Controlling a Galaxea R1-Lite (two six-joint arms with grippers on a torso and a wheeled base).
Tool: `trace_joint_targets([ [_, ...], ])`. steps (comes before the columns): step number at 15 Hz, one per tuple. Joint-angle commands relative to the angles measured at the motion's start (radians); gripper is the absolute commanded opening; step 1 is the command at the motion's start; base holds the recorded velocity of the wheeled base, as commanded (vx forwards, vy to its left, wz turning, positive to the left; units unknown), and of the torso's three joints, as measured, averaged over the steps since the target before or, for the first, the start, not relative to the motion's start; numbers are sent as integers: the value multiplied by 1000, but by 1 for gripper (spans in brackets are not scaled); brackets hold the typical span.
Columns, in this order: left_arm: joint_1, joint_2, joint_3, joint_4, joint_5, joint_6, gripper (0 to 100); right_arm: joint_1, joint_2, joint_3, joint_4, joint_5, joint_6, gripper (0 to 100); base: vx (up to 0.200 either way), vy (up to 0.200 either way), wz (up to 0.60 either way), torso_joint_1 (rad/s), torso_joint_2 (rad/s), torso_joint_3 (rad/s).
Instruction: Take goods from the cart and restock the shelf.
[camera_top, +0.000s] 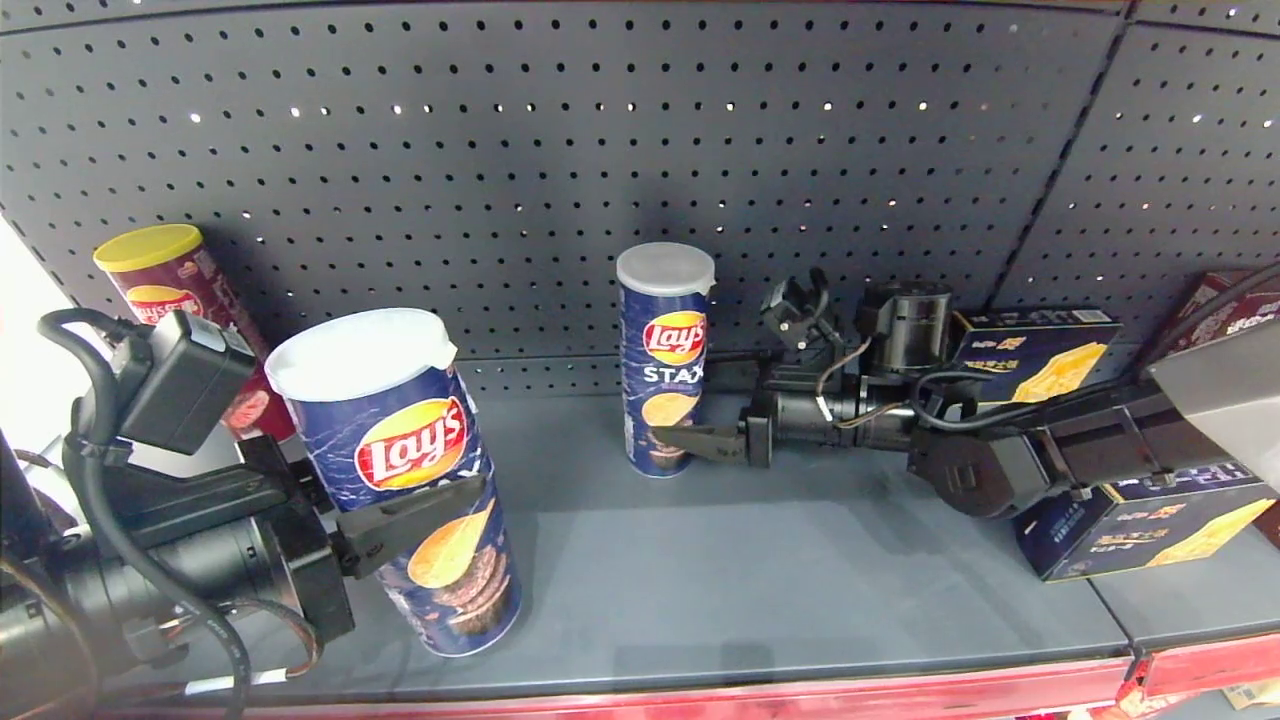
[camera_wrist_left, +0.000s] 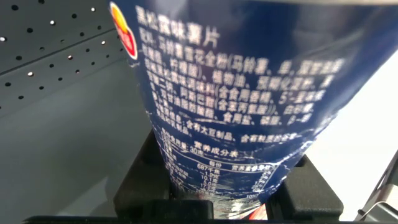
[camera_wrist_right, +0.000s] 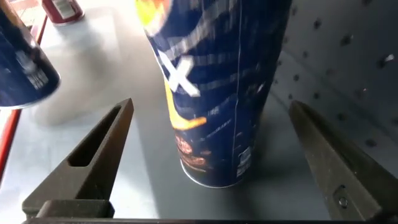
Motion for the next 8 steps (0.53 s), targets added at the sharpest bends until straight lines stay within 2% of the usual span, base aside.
trace_joint_targets([
  [1,0,1,-2,-1,0,0,0,3,30,-7,0,5,0,100,0,0,0,0,0,0],
  [8,0,-1,2,-1,0,0,0,10,96,-80,0,2,0,100,0,0,0,0,0,0],
])
